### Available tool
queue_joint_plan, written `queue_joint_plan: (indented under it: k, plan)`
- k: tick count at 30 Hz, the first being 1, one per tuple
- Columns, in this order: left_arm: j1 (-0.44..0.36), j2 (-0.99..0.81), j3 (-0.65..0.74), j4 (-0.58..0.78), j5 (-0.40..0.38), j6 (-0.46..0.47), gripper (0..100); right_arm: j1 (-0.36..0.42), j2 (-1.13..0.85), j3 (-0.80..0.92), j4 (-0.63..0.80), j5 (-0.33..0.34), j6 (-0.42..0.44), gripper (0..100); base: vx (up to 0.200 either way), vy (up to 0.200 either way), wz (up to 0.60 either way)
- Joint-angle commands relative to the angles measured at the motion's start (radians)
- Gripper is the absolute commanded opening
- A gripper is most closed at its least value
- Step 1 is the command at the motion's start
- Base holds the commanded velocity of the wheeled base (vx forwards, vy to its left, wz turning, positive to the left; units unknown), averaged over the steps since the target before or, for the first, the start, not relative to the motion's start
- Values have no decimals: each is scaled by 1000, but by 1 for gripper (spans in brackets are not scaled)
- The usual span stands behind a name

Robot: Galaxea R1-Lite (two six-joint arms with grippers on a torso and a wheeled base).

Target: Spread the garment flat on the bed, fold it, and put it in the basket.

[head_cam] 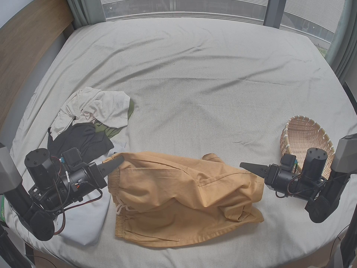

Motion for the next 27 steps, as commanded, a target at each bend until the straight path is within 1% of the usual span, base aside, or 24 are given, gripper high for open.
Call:
queue_joint_plan:
  k: [1, 10, 15, 18, 23, 27]
  plan:
    - [0, -1, 0, -4, 0, 0, 0, 6, 16, -6, -1, -6, 2, 0, 0, 0, 0]
    - [-5, -3, -3, -4, 0, -2, 0, 7, 37, -17, -1, -4, 2, 0, 0, 0, 0]
    - [-19, -24, -12, -4, -1, -6, 0, 10, 16, -11, -2, -4, 2, 0, 0, 0, 0]
    - [-34, -47, -24, -4, 0, -9, 0, 22, -44, -6, -1, -4, 4, 0, 0, 0, 0]
    - [-49, -105, -58, -4, 0, -12, 0, 62, -213, 16, -1, -3, 1, 0, 0, 0, 0]
    - [-57, -144, -84, -4, -1, -14, 0, 70, -282, 22, 1, -3, 4, 0, 0, 0, 0]
